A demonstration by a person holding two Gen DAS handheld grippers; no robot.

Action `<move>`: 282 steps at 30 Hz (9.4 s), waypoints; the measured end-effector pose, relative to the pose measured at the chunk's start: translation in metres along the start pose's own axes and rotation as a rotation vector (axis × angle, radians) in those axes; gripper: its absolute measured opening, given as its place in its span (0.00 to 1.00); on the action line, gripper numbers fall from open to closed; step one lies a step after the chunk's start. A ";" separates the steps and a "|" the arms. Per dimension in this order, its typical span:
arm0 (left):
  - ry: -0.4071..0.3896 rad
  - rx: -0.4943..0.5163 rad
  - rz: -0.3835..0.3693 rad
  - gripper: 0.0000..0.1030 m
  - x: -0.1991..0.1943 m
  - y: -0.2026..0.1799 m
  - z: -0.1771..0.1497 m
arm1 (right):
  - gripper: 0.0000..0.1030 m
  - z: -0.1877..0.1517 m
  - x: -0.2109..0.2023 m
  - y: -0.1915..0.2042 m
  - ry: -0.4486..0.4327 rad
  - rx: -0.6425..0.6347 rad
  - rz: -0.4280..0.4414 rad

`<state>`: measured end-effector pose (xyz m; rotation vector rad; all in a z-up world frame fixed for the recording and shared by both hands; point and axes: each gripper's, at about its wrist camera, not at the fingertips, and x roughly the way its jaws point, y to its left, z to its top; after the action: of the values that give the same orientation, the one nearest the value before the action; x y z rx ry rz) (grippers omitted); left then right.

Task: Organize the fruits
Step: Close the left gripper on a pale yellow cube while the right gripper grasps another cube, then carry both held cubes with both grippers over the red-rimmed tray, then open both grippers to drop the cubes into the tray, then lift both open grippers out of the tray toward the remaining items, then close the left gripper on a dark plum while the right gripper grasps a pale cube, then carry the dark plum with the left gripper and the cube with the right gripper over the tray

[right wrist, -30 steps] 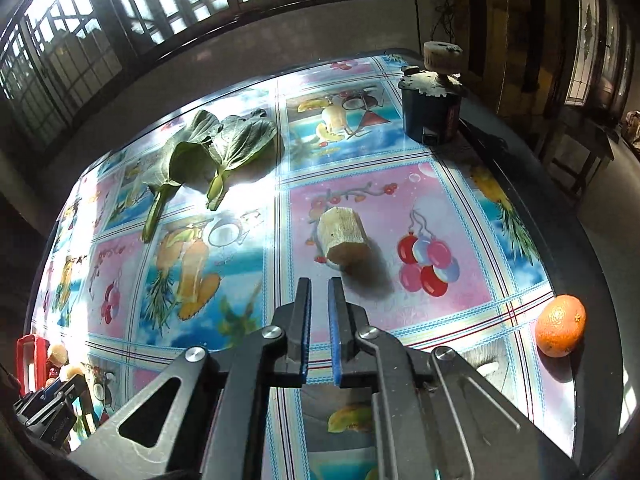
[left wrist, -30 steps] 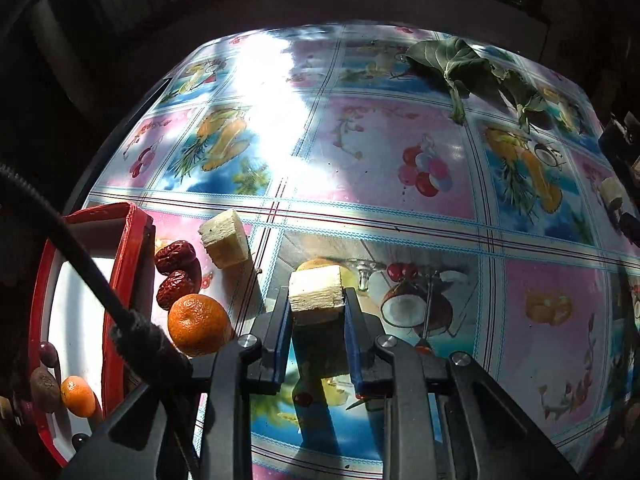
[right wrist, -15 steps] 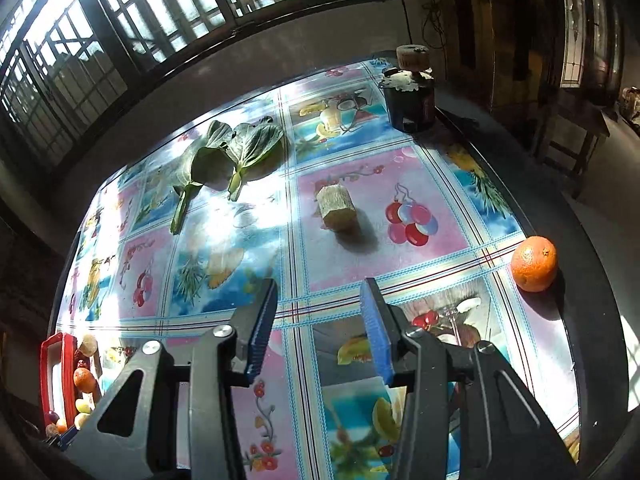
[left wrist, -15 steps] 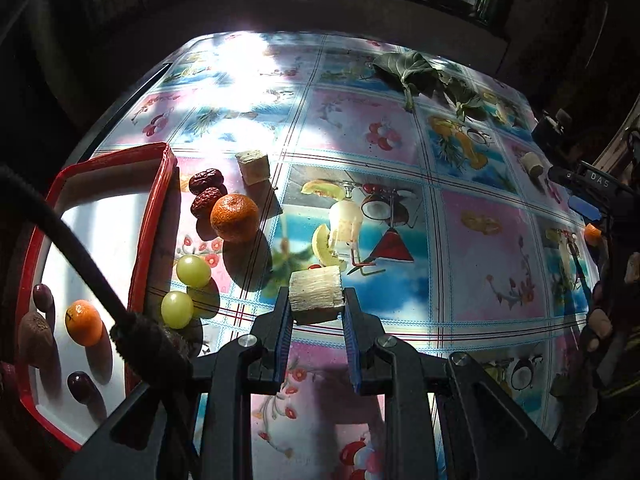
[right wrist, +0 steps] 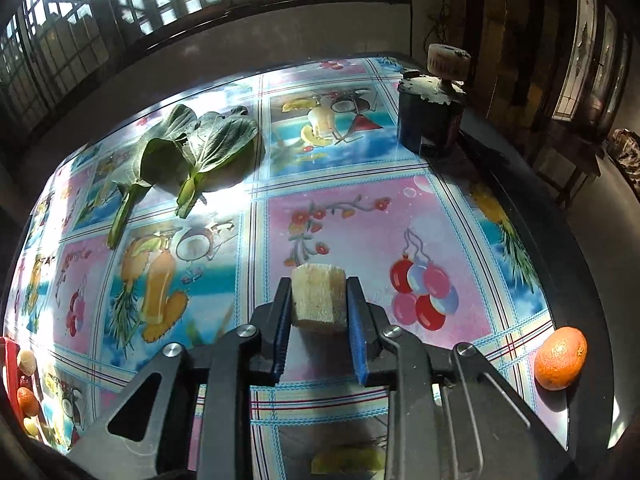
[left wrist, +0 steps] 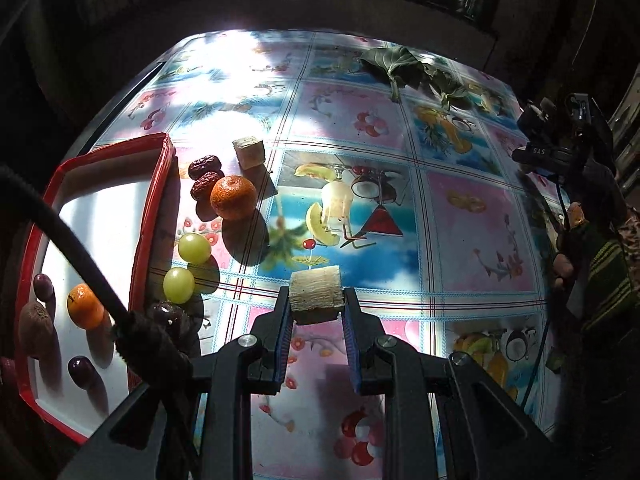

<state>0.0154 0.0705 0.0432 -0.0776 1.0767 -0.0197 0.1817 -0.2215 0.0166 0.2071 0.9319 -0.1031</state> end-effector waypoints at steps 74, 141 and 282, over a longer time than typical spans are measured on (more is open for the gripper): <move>-0.104 -0.052 0.078 0.22 -0.073 0.064 -0.074 | 0.27 -0.238 -0.173 0.118 0.074 0.008 0.492; -0.032 -0.328 0.122 0.25 -0.011 0.229 -0.024 | 0.51 -0.174 -0.073 0.384 0.222 -0.443 0.624; -0.157 -0.070 0.144 0.23 -0.061 0.089 -0.061 | 0.22 -0.205 -0.152 0.174 0.057 -0.149 0.497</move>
<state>-0.0689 0.1598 0.0617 -0.0635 0.9235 0.1513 -0.0386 -0.0067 0.0433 0.2989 0.9164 0.4316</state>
